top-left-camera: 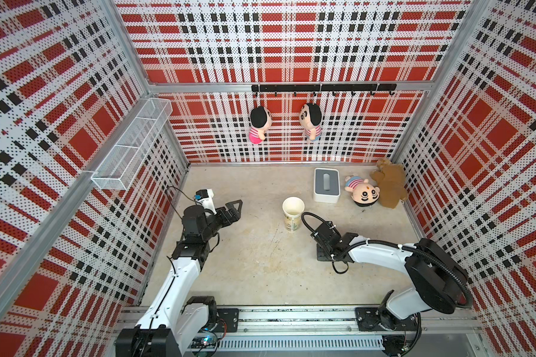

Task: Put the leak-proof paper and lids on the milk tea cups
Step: Pick up the leak-proof paper from the center of the board.

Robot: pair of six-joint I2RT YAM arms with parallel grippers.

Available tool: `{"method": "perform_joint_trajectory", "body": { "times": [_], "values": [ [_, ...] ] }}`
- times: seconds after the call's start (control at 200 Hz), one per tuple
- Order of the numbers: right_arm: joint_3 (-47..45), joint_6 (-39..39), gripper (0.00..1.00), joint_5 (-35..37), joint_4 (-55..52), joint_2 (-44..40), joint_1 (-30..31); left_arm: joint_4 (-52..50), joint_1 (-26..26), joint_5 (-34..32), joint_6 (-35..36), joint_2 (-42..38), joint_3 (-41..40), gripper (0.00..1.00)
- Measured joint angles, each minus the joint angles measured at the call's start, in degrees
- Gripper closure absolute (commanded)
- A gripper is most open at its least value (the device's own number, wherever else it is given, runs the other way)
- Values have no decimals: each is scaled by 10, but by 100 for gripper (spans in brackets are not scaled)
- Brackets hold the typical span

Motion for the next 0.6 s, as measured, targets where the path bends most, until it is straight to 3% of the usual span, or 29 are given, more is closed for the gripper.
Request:
{"method": "perform_joint_trajectory", "body": {
  "times": [0.115,0.411,0.601],
  "values": [
    [-1,-2,90,6,9,2,0,-4,0,0,2,0,0,2],
    [-17,-5,96,1,21,-21,0,-11,0,11,1,-2,0,1],
    [-18,-16,100,-4,12,-109,0,10,-58,34,-16,-7,0,2]
  ]
}}
